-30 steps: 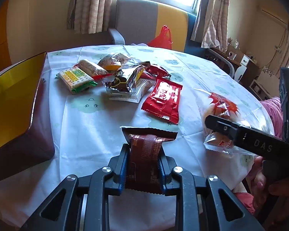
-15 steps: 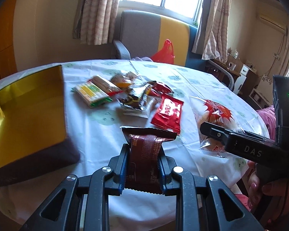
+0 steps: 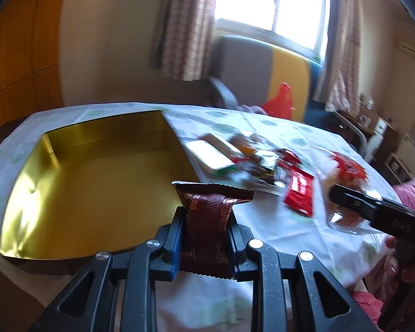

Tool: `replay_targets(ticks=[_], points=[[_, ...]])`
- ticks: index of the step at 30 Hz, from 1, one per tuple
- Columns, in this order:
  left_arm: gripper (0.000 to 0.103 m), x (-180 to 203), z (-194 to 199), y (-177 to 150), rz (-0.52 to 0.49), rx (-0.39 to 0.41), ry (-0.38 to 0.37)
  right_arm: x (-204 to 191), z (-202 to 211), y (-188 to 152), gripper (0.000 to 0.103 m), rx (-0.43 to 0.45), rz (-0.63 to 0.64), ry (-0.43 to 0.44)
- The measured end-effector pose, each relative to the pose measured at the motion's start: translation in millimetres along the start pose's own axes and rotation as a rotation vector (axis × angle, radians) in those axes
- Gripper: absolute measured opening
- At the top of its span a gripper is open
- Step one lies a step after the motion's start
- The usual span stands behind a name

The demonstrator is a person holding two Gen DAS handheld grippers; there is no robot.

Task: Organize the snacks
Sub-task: 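Carry the brown wafer pack and the cake bag over the gold tin, then open the left tool dropping the wafer pack while the right tool releases the cake bag into the tin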

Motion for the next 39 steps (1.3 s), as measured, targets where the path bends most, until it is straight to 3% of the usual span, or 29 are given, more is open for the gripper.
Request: replay_targets(ticks=[9, 16, 27, 39], points=[[0.027, -85.9, 2.8, -11.5, 0.149, 0.000, 0.152, -63.0, -13.5, -3.2, 0.074, -0.020, 0.113, 0.075], [0.027, -134.2, -0.4, -26.4, 0.176, -0.040, 0.262, -114.6, -22.1, -10.3, 0.074, -0.023, 0.182, 0.152], [0.027, -164.1, -9.0, -48.7, 0.181, -0.114, 0.313, -167.6, -48.0, -28.9, 0.075, -0.068, 0.252, 0.199], [0.027, -180.5, -15.9, -68.2, 0.188, -0.177, 0.344, -192.0, -74.0, -40.5, 0.075, -0.102, 0.311, 0.200]])
Point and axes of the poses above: each gripper's, at about its wrist camera, not at the fingertips, and z roughly against the way its jaws point, x to its right, y to its top, the point moved 10 cm from there along -z, roughly the way its jaws point, and after that the axes turned 13 degrees about -z, right-handed, at the moved point
